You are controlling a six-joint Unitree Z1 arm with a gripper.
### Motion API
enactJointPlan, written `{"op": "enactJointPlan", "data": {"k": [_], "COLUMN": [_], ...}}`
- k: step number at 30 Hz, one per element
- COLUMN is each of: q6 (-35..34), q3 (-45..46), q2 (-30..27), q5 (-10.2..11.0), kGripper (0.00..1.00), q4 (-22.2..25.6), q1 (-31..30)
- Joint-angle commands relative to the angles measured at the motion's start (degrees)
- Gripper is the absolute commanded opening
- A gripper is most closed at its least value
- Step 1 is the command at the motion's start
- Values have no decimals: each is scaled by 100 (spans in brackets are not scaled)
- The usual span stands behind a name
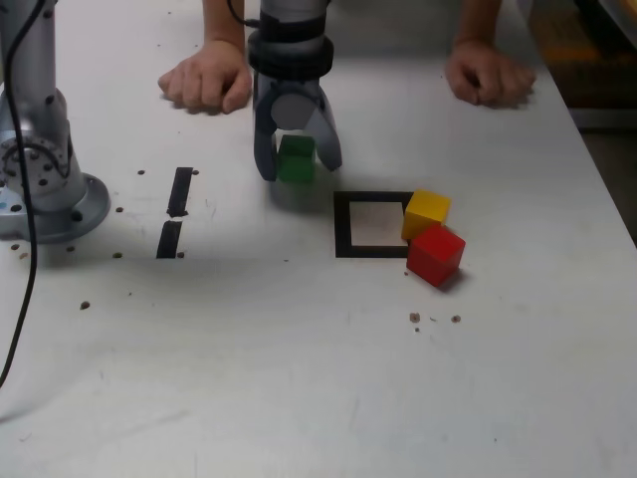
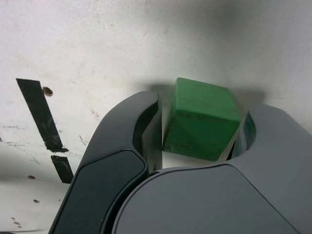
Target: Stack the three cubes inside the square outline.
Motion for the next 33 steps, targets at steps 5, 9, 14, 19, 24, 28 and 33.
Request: {"op": "enactJointPlan", "data": {"k": [5,9,14,19,24,28,33], "q6": [11,-66,-243,-402,-602,-841,-996], "q3": [-20,-32,-144,-377,-616,-785,-1059], "q2": [-113,-305,-665,-989,-1174,-1214,-1110], "q5": [91,227,402,524,549,515,447], "kGripper": [77,81,83,84,88,95,100], "q4": [-22,69,382,639,810,833,744], "q1": [5,5,-108,-406,-752,-1028,-1275]}}
